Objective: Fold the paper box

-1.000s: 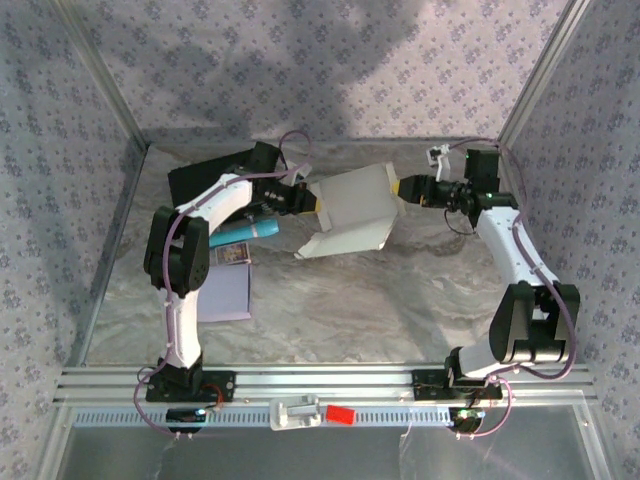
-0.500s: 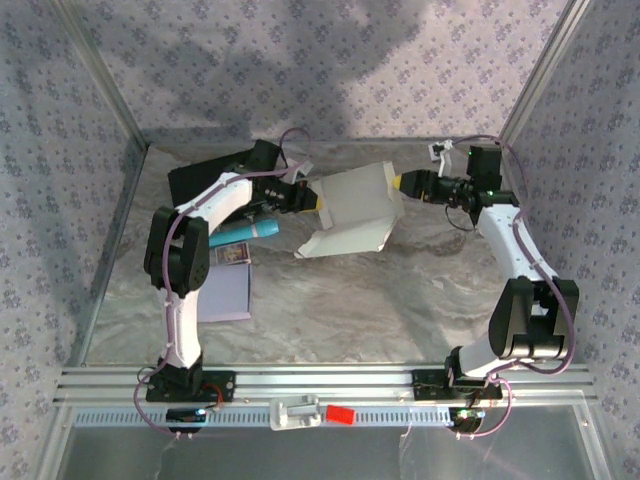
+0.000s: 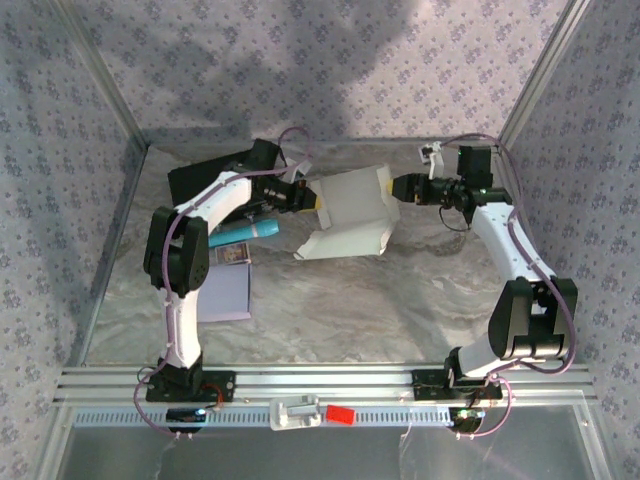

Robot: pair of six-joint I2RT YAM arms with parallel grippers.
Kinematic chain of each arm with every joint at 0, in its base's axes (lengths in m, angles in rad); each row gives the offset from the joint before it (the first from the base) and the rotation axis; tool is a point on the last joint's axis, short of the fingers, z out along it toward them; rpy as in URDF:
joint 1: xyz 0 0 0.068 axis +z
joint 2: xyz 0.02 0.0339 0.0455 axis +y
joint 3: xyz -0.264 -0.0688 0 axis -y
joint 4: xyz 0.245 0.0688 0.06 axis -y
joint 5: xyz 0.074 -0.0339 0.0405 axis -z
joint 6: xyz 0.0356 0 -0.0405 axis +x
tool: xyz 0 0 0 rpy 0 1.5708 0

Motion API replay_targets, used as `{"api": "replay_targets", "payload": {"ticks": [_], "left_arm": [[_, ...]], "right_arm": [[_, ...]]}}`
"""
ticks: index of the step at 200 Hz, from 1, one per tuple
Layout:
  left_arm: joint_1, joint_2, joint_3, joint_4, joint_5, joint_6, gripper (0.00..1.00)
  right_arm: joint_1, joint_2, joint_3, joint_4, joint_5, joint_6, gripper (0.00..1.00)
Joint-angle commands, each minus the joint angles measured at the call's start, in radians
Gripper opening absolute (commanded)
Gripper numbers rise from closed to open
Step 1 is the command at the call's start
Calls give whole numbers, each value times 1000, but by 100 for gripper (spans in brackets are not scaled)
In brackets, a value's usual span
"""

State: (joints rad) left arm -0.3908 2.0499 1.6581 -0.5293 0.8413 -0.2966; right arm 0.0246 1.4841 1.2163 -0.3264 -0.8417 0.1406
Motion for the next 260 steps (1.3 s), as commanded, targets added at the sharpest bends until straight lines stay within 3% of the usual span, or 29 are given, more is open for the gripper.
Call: {"api": "replay_targets", "payload": {"ticks": [1,92,133,165,260], "left_arm": [[1,0,46,-10,43,12,0],[2,10,55,-20,48,20,0],[1,12,63,-25,53,22,0],[-1,3,63,-24,55,28,0],[-14,-20,64,-45,41,50,0]], "right_arm": [[10,-19,19,-52,8,-40,53],[-38,-78,-59,3,-63,34,54],[-31,-49,-32,-7,-49,21,54],[6,-4,30,-55,33,-29,52],[87,35,52,-63,263,-100,28]]}}
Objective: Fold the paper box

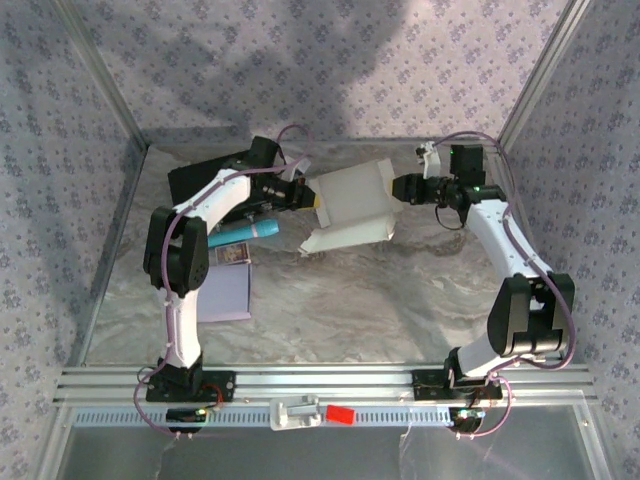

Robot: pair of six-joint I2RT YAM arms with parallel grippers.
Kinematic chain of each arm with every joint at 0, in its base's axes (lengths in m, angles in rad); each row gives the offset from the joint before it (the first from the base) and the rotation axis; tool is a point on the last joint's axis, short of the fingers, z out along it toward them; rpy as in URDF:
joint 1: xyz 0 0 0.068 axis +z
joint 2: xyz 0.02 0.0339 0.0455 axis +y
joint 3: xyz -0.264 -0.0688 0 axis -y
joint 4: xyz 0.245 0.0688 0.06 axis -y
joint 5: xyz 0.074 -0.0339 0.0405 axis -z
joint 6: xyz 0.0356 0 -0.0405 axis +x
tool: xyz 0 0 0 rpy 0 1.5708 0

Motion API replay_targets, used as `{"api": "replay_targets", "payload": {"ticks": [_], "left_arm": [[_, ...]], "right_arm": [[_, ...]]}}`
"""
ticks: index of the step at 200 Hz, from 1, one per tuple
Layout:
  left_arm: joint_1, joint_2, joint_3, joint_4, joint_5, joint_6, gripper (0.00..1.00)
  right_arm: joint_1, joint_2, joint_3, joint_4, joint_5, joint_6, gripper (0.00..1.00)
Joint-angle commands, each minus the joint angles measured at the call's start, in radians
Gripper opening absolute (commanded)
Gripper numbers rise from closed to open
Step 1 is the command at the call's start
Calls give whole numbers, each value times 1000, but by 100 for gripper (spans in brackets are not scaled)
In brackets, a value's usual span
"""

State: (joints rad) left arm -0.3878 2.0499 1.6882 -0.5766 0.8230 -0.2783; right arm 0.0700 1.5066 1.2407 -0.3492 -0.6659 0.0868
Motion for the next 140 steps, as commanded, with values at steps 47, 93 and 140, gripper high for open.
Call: {"api": "replay_targets", "payload": {"ticks": [47,93,140], "left_arm": [[-21,-28,41,-15,46,39,0],[-32,-31,42,-17,34,36,0],[-41,-33,42,-12,14,22,0]], "right_arm": [[91,13,38,-57,267,-79,26],[145,20,53,-60,368,-94,27],[190,20,45,-75,469,-108,29]]}}
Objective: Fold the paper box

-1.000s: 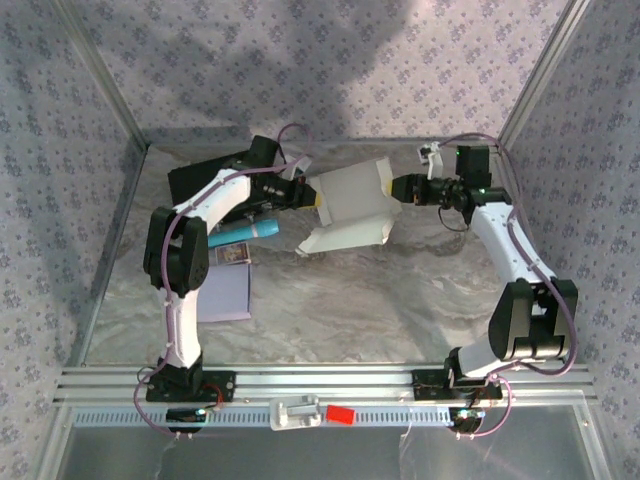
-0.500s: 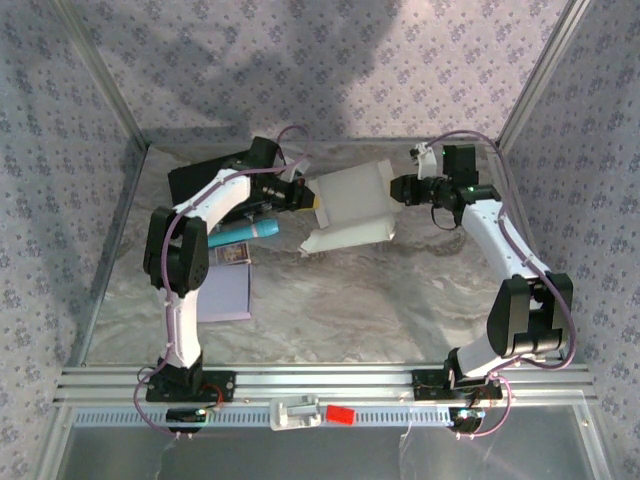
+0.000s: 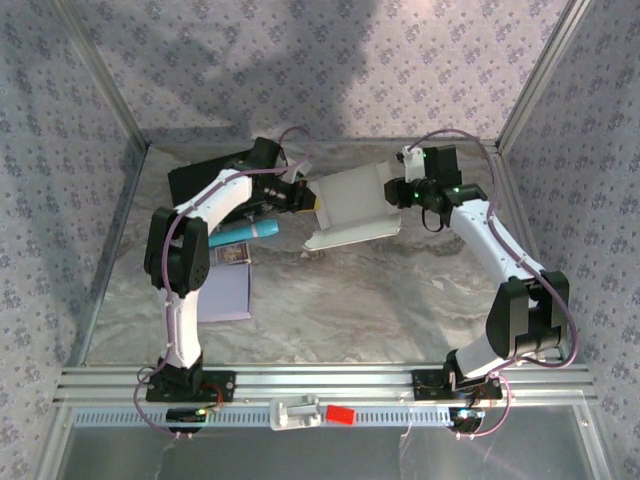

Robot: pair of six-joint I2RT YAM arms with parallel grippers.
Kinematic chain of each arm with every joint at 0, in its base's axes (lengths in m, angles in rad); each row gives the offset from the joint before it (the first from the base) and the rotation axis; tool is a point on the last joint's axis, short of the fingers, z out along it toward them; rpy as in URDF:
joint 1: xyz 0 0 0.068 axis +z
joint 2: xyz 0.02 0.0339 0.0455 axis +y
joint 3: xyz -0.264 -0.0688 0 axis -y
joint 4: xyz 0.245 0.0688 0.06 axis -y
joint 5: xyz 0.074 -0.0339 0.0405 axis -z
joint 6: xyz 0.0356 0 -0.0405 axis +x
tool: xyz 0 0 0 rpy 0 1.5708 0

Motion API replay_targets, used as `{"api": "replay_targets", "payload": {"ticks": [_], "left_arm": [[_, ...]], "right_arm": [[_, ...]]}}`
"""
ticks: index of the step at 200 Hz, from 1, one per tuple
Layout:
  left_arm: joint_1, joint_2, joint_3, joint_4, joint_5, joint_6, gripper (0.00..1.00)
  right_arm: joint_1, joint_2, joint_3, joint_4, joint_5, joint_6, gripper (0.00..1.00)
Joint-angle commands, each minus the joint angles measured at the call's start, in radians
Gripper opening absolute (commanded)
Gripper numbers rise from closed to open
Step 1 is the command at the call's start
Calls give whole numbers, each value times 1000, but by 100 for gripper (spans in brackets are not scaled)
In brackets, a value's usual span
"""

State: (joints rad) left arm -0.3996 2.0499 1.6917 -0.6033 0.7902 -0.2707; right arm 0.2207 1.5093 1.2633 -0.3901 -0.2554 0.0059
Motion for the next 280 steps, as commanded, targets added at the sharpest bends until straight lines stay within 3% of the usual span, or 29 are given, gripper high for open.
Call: {"api": "replay_targets", "payload": {"ticks": [1,54,78,104,131,178,199,222,243,280], "left_arm": [[-30,-33,39,14,46,14,0],[-59,-35,65,-44,-6,31,0],[-83,-42,61,-53,-57,26,0],[-104,-51,55,-63,-130,4,0],[-140,-71,45,-92,-258,-42,0],[-229,-159,-67,-39,-472,-125,0],[-250,-187,-115,-32,-527,-144,0],[-259,-208,-166,-14,-534,-176,0],[-276,-217,-199,15,-535,-196,0],[-287,-230,-244,63,-540,-219,0]], "right_arm": [[41,18,23,-35,63,-27,29],[82,87,96,-108,227,-38,31],[102,119,112,-128,280,-10,20],[133,135,113,-154,402,30,0],[170,145,101,-206,551,102,0],[194,78,-11,-166,566,172,0],[208,97,-19,-191,657,178,0],[238,148,14,-320,843,273,0],[294,197,51,-442,938,377,0],[394,230,63,-501,993,468,0]]}}
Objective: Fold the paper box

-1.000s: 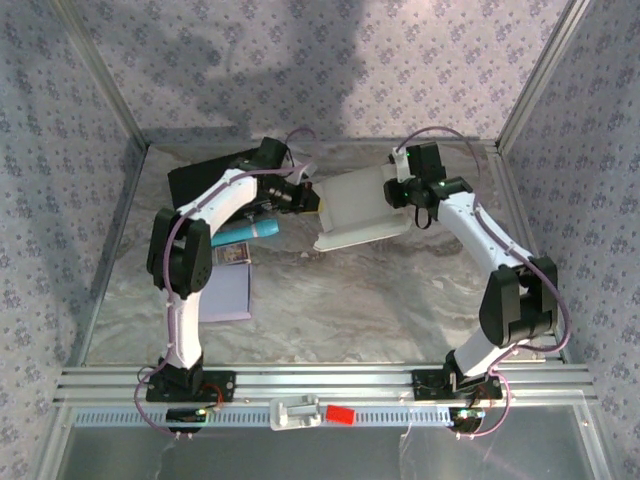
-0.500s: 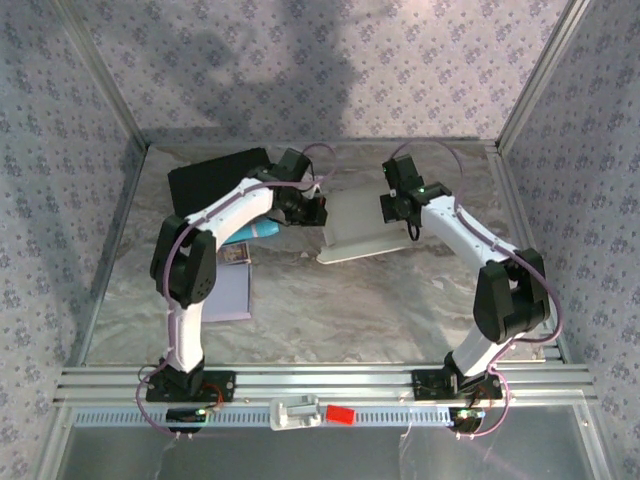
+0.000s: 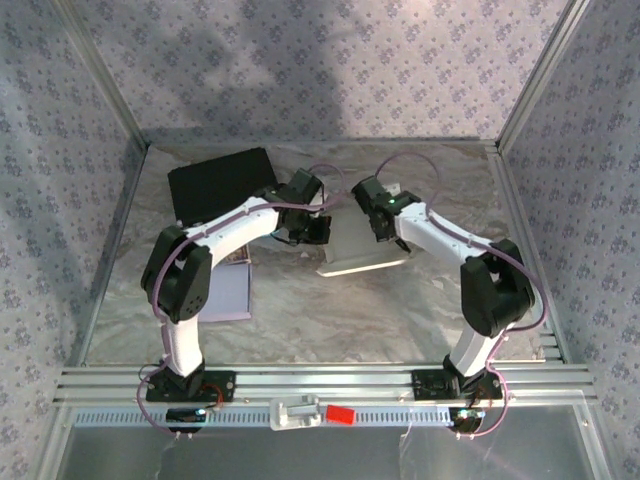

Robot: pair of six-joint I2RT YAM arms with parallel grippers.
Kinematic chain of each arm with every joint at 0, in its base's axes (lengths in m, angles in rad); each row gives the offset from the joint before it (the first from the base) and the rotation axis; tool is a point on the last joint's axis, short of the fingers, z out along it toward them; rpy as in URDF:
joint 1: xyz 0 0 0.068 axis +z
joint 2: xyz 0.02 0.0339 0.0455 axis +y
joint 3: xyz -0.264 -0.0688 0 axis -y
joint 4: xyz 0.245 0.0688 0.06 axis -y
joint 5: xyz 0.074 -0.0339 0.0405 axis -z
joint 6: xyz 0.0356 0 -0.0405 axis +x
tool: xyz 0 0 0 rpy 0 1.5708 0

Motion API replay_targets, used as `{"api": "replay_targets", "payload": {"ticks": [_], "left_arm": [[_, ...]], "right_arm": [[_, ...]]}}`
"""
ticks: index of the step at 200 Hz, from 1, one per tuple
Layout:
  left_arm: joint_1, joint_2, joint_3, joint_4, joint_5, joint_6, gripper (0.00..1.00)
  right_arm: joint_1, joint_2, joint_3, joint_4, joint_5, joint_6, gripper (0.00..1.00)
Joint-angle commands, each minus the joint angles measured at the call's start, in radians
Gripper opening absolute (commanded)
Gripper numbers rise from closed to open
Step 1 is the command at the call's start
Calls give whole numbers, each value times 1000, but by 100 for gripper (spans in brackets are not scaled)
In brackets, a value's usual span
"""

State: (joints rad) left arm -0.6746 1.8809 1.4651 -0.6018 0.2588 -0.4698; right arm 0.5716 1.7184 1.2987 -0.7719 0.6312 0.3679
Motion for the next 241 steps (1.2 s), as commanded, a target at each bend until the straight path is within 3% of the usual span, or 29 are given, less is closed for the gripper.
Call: {"api": "replay_targets", "payload": {"ticks": [1,32,69,89,129,171,197,213,241], "left_arm": [[-12,-61,-18,62,-10,-20,0],[-11,-82,-39,70,-13,-8,0],[-12,-110,-73,98,-8,7,0],[-13,-111,-78,99,-3,15,0],[-12,-110,-74,91,-4,16,0],[-12,-109,-68,84,-3,16,0],[-11,-102,-61,82,1,14,0],[-13,-100,-57,83,5,13,0],[-13,-95,-48,77,8,16,0]], "right_arm": [[45,21,27,-120,107,108,0],[33,-23,-16,-45,33,89,0],[-88,-155,-134,208,-490,-38,0],[-134,-183,-144,218,-588,-33,3],[-215,-224,-169,212,-622,-38,17],[-253,-233,-178,209,-649,-62,23],[-243,-226,-176,194,-600,-75,25],[-230,-206,-161,178,-546,-85,23],[-193,-141,-98,97,-350,-81,8]]}}
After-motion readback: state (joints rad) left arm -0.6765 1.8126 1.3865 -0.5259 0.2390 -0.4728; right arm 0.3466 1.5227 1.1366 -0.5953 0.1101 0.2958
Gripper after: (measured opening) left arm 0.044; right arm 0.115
